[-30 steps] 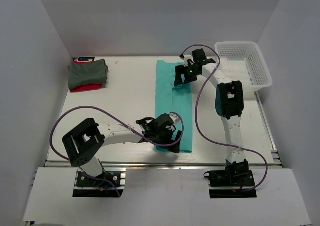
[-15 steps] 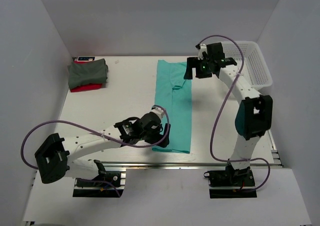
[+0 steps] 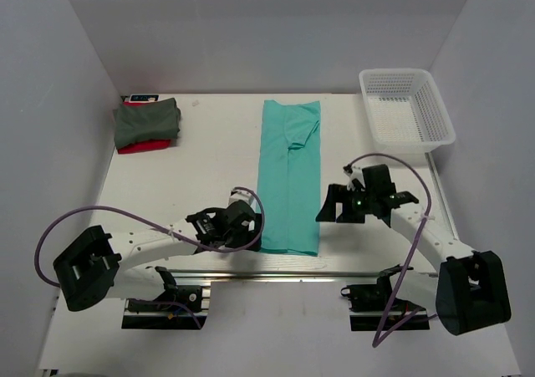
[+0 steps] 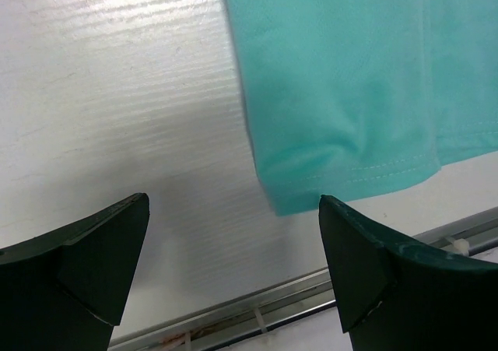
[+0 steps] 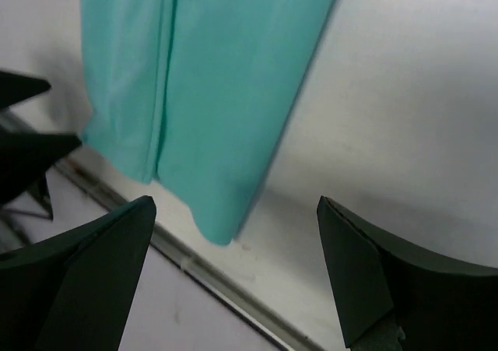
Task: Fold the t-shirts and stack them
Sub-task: Rotate the tshirt 90 degrees, then grab the bottom of the folded rectangular tshirt with both arms
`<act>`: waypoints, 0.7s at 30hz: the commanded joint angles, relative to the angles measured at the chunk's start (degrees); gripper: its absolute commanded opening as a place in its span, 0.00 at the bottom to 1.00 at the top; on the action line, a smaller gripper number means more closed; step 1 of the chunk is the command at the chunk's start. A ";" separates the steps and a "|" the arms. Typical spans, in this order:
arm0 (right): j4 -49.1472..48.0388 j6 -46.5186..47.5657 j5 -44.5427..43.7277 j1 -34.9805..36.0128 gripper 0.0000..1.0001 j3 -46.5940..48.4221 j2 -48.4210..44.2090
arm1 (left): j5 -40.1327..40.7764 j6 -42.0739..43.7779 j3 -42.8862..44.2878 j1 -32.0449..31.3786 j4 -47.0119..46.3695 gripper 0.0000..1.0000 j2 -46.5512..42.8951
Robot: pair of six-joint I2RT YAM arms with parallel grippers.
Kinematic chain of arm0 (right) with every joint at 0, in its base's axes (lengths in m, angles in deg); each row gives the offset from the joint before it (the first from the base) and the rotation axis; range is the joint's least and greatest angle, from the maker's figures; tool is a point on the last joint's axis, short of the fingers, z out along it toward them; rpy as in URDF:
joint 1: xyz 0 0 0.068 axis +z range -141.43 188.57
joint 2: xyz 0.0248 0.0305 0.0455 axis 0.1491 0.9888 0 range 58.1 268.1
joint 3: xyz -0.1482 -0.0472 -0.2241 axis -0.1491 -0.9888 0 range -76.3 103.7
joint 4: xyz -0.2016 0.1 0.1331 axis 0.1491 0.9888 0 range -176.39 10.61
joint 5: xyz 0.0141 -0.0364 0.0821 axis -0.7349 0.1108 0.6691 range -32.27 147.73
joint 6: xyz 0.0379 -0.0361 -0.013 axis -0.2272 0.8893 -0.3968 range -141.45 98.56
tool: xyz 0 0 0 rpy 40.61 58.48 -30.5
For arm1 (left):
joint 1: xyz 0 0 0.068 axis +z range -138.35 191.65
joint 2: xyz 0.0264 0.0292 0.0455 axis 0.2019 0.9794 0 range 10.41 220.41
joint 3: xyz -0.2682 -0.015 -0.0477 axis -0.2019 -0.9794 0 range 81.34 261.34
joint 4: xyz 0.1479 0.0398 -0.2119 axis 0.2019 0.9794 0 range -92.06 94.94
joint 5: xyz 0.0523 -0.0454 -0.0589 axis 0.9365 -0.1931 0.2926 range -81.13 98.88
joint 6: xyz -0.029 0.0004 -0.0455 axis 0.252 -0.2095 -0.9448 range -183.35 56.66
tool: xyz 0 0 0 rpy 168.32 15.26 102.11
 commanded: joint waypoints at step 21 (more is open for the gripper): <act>-11.41 -13.41 10.89 8.88 0.63 -17.59 2.89 | -13.46 2.43 -5.76 1.03 -13.91 0.65 5.51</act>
